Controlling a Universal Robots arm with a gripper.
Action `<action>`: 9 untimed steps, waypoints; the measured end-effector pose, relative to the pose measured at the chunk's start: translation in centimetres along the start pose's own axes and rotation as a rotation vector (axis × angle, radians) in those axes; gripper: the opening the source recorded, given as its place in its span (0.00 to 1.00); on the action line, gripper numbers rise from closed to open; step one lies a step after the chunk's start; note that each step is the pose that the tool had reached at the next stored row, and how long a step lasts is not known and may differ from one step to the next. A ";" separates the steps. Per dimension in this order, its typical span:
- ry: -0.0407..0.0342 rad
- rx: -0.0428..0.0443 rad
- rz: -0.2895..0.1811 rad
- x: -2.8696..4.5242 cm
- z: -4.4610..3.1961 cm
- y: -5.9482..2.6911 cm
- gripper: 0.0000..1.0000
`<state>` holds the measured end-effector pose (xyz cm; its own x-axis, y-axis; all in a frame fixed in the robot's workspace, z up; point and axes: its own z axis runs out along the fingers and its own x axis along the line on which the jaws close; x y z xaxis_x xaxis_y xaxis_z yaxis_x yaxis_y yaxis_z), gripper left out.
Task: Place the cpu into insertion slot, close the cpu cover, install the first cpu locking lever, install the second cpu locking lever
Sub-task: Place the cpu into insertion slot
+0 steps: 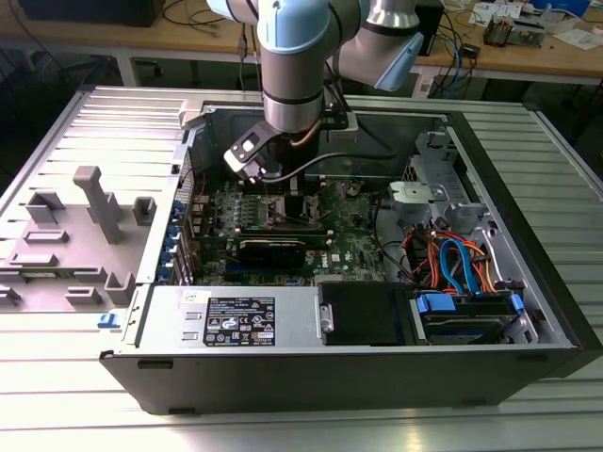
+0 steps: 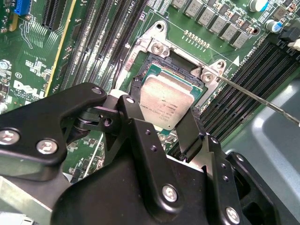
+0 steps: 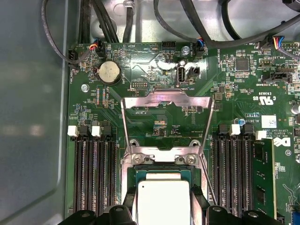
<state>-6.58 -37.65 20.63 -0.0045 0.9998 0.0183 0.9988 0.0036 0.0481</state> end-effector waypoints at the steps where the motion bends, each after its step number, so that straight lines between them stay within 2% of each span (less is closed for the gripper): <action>1: -0.0001 0.0001 0.000 0.00 0.05 -0.01 0.54; 9: -0.0002 0.0001 0.000 -0.01 0.33 -0.11 0.54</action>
<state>-6.68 -37.66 20.30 -0.0045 0.9998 0.0182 0.9988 0.0036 0.0481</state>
